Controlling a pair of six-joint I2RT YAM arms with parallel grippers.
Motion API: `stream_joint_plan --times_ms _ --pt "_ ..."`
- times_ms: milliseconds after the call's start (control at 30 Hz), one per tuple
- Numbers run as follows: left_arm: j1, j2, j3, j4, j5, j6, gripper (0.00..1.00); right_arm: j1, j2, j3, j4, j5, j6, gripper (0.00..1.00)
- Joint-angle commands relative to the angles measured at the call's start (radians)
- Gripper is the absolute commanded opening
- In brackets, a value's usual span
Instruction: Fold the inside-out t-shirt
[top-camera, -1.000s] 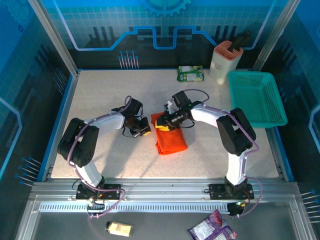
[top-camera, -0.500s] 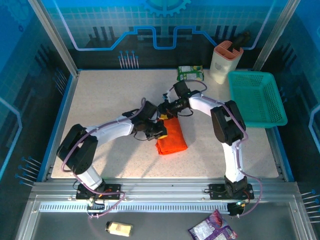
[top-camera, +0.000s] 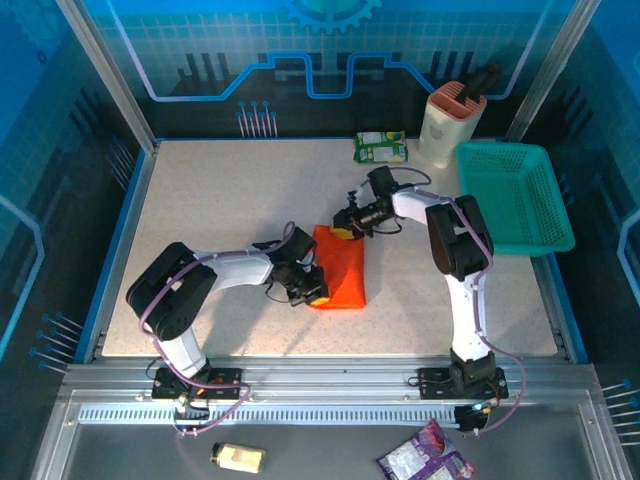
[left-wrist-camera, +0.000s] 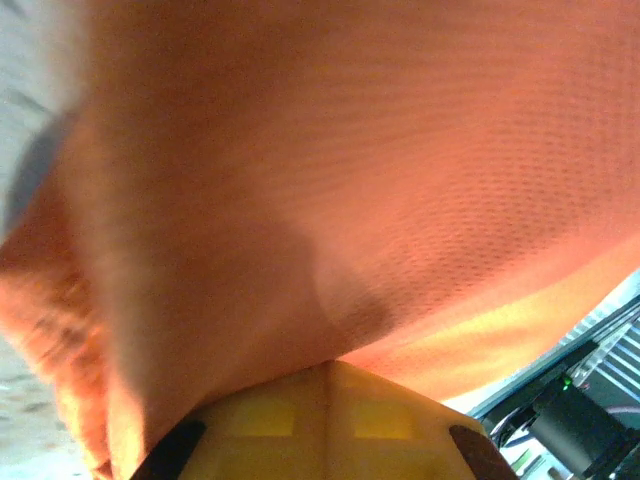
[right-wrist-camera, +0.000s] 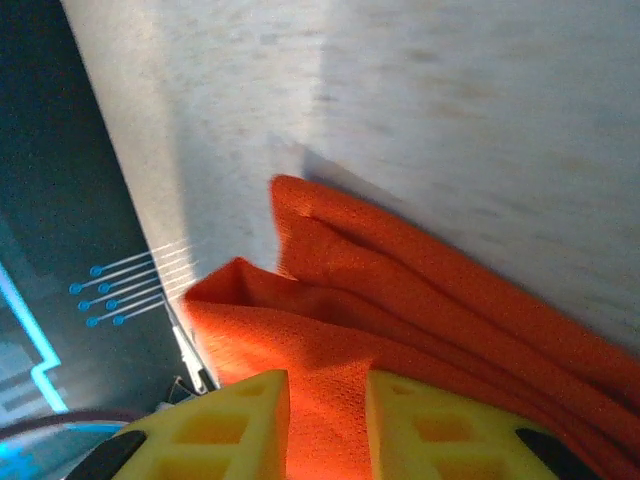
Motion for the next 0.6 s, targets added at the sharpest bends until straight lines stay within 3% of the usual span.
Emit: stream_joint_plan --times_ms 0,367,567 --pt "0.069 -0.013 -0.012 -0.064 -0.023 0.049 0.01 -0.04 -0.09 -0.081 -0.027 0.027 -0.041 0.28" --pt "0.228 0.077 0.154 -0.237 -0.064 0.234 0.02 -0.045 -0.376 -0.488 0.055 0.051 -0.009 0.29" --pt "0.257 0.151 0.251 -0.241 -0.062 0.268 0.03 0.077 -0.486 -0.609 0.13 0.066 0.09 0.29"
